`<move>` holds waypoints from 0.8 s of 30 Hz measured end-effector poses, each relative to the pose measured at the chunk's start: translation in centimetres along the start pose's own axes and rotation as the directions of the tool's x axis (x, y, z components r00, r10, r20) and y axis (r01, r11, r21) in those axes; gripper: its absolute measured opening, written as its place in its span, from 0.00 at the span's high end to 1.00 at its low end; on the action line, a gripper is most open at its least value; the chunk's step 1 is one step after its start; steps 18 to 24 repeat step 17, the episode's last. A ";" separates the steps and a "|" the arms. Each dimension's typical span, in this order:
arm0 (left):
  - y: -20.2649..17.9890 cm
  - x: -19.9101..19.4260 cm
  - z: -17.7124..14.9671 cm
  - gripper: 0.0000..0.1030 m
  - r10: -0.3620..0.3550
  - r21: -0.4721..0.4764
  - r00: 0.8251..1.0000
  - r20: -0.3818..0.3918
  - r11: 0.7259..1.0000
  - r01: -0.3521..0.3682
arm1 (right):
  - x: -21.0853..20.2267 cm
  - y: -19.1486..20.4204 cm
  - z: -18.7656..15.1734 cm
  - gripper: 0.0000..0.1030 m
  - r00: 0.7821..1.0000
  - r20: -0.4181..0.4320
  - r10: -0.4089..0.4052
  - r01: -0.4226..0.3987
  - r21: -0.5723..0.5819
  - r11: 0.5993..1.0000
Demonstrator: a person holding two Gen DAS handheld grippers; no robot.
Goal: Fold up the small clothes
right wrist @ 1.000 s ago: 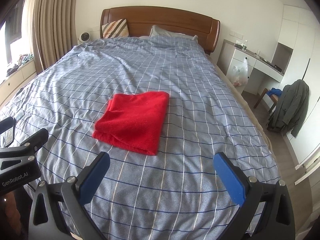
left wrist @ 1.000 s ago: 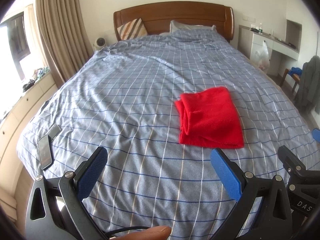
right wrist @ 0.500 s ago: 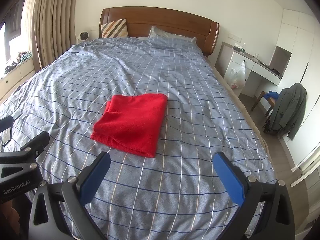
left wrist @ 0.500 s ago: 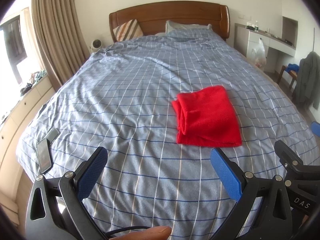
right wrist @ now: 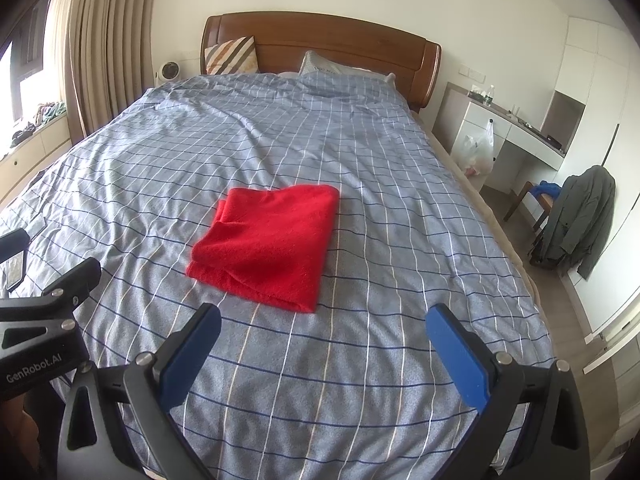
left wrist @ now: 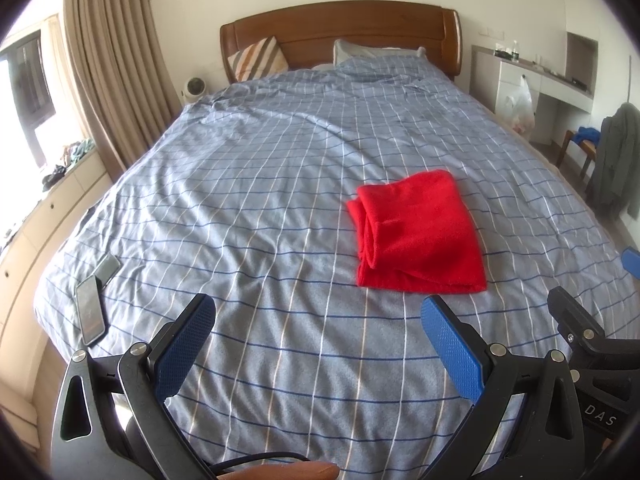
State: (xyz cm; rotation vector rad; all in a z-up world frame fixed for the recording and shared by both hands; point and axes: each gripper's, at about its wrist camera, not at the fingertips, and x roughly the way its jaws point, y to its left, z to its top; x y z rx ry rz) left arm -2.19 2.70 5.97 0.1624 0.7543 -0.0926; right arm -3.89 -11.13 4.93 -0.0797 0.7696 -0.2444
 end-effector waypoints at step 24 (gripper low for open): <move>-0.4 0.1 -0.3 0.00 -0.014 0.011 1.000 0.006 1.000 0.014 | 0.5 -0.8 -0.4 0.02 1.000 -0.015 -0.005 0.005 0.016 1.000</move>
